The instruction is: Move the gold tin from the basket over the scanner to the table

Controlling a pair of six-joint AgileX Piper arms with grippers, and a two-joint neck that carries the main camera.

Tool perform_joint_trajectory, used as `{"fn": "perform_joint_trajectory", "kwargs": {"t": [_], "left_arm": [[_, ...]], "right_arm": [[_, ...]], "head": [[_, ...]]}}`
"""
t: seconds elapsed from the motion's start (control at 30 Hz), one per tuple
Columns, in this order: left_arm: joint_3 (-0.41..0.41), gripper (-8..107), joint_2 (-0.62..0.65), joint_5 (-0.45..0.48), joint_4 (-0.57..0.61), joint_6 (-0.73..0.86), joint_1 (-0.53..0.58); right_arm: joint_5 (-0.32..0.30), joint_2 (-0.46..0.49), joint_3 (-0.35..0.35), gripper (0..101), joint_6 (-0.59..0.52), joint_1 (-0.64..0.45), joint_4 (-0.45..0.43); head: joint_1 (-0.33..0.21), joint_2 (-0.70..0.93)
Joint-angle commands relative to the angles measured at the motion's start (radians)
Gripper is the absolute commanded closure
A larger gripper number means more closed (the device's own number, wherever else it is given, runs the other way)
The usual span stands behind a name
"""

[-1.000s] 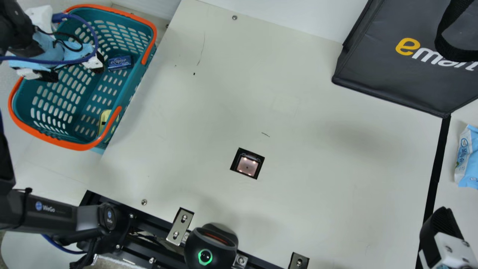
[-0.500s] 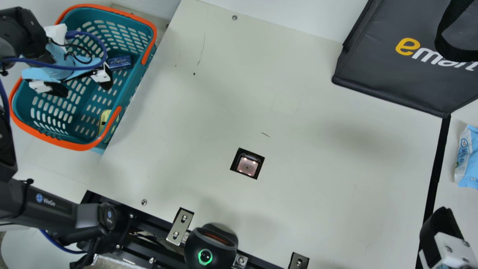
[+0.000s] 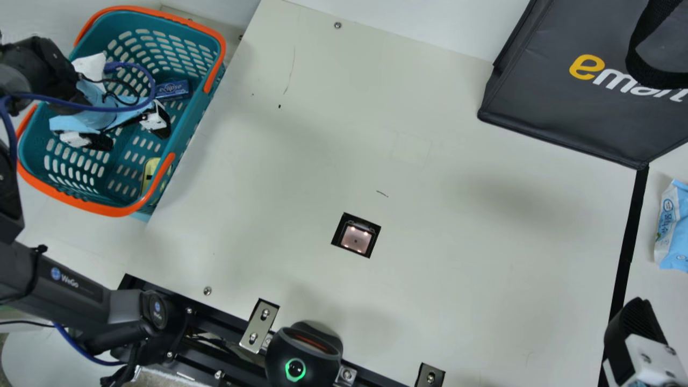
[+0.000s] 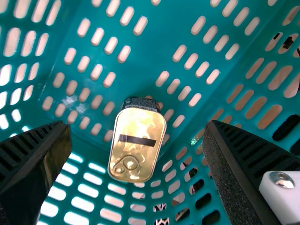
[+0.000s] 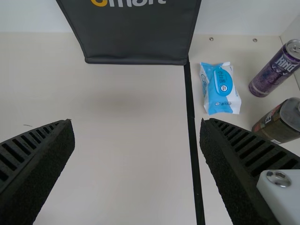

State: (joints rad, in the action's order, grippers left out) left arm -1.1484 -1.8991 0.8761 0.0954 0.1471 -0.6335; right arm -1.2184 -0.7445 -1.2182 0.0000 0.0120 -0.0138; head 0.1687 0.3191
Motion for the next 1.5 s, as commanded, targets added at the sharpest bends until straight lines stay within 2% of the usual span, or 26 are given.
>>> {"fn": "perform_joint_trajectory", "kwargs": {"t": [0.0, 0.33, 0.77, 1.47], "left_arm": [[0.014, 9, -0.01, -0.024, 0.008, 0.023, -0.004], [0.077, 9, -0.067, -0.123, 0.066, 0.14, -0.023], [0.113, 9, -0.144, -0.215, 0.11, 0.22, -0.039], [0.118, 9, -0.19, -0.23, -0.026, 0.103, -0.016]], "right_arm": [[0.0, 0.0, 0.0, 6, 0.0, 0.0, 0.0], [0.0, 0.0, 0.0, 6, 0.0, 0.0, 0.0], [0.0, 0.0, 0.0, 6, 0.0, 0.0, 0.0], [0.001, 0.0, 0.0, 6, 0.0, 0.0, 0.0]], "head": [[-0.03, 0.002], [-0.03, 0.002], [-0.03, 0.002], [-0.03, 0.002]]}}
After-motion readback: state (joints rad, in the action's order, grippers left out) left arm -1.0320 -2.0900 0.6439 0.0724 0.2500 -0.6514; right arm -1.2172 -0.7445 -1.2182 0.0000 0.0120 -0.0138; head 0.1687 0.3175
